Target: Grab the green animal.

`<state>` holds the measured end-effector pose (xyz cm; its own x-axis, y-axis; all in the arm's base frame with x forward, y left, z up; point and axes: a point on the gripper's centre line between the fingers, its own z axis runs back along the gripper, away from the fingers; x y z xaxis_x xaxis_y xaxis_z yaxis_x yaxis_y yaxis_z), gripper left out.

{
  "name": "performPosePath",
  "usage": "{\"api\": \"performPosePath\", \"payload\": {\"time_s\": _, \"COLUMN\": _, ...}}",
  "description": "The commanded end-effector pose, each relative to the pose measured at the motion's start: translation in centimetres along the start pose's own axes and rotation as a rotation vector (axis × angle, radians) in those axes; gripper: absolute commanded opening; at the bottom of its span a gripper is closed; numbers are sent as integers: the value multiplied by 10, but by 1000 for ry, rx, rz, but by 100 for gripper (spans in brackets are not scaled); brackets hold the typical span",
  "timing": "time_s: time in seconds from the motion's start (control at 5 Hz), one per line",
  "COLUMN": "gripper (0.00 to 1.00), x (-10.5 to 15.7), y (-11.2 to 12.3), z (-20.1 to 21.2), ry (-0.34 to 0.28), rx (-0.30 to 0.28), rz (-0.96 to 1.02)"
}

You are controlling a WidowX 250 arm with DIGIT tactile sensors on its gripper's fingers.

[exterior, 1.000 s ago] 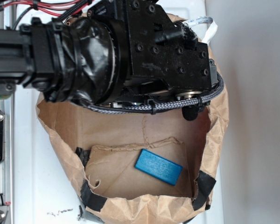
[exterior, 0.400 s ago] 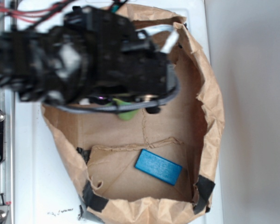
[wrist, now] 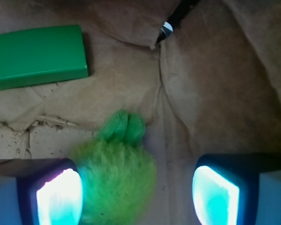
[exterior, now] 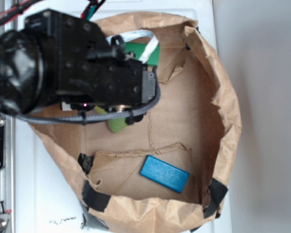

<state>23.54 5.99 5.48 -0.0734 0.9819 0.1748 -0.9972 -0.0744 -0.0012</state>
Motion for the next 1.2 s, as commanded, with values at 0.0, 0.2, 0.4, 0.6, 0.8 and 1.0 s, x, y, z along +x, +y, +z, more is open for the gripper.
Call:
{"api": "performPosePath", "payload": {"time_s": 0.0, "gripper": 100, "x": 9, "y": -2, "z": 14, "ry": 22, "rx": -70, "rz": 56}}
{"api": "performPosePath", "payload": {"time_s": 0.2, "gripper": 100, "x": 10, "y": -6, "z": 14, "ry": 37, "rx": -98, "rz": 74}}
{"api": "performPosePath", "payload": {"time_s": 0.4, "gripper": 100, "x": 6, "y": -8, "z": 12, "ry": 48, "rx": -127, "rz": 134}}
{"api": "performPosePath", "payload": {"time_s": 0.6, "gripper": 100, "x": 2, "y": -4, "z": 8, "ry": 37, "rx": -115, "rz": 131}}
{"api": "performPosePath", "payload": {"time_s": 0.8, "gripper": 100, "x": -7, "y": 4, "z": -1, "ry": 17, "rx": -113, "rz": 138}}
{"api": "performPosePath", "payload": {"time_s": 1.0, "gripper": 100, "x": -14, "y": 12, "z": -7, "ry": 5, "rx": -92, "rz": 124}}
